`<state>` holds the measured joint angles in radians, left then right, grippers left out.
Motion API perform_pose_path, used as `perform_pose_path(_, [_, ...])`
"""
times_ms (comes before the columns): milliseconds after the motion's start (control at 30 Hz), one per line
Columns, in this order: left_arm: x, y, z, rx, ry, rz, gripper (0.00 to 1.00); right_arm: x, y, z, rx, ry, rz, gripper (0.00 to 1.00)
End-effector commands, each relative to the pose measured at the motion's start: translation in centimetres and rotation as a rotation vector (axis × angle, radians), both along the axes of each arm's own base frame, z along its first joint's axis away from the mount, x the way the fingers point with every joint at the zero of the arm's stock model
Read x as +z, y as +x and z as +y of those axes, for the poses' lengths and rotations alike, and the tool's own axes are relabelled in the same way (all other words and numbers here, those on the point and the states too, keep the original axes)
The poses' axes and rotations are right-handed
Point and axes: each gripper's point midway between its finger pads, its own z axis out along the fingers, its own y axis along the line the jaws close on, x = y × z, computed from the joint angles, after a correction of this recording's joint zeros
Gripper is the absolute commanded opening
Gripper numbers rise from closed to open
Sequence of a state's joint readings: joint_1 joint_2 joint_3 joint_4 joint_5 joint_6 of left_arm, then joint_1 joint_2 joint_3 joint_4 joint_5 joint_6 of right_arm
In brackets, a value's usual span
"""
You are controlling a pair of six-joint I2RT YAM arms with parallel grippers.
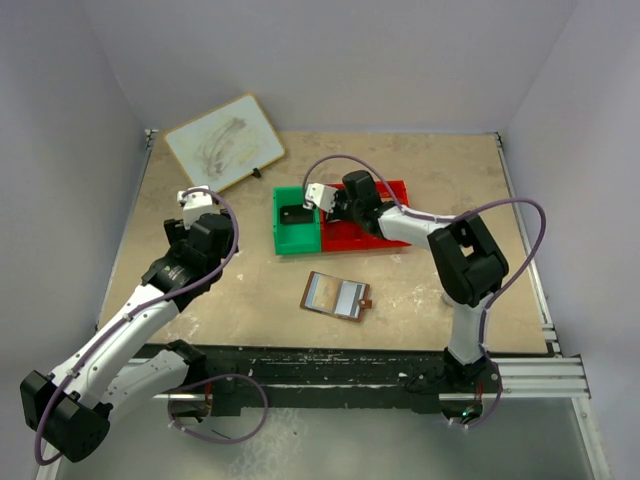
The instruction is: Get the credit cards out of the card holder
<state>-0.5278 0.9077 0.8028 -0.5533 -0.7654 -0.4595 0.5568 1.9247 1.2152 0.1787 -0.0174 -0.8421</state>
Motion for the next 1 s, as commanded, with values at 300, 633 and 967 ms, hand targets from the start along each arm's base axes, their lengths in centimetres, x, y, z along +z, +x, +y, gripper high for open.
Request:
perform_pose_path(300, [0.3, 0.5, -0.5, -0.022, -0.011, -0.021, 0.81, 0.8, 2.7, 0.4, -0.01, -0.03, -0.068, 0.09])
perform_pose_path(633, [-0.2, 0.7, -0.9, -0.038, -0.015, -0.003, 0.81, 0.9, 1.5, 0.4, -0.005, -0.013, -0.006, 0.35])
perform_pose_path(967, [-0.2, 0.7, -1.0, -0.042, -0.016, -0.003, 0.81, 6.5, 1.9, 0.6, -0.196, 0.214, -0.001, 0.5])
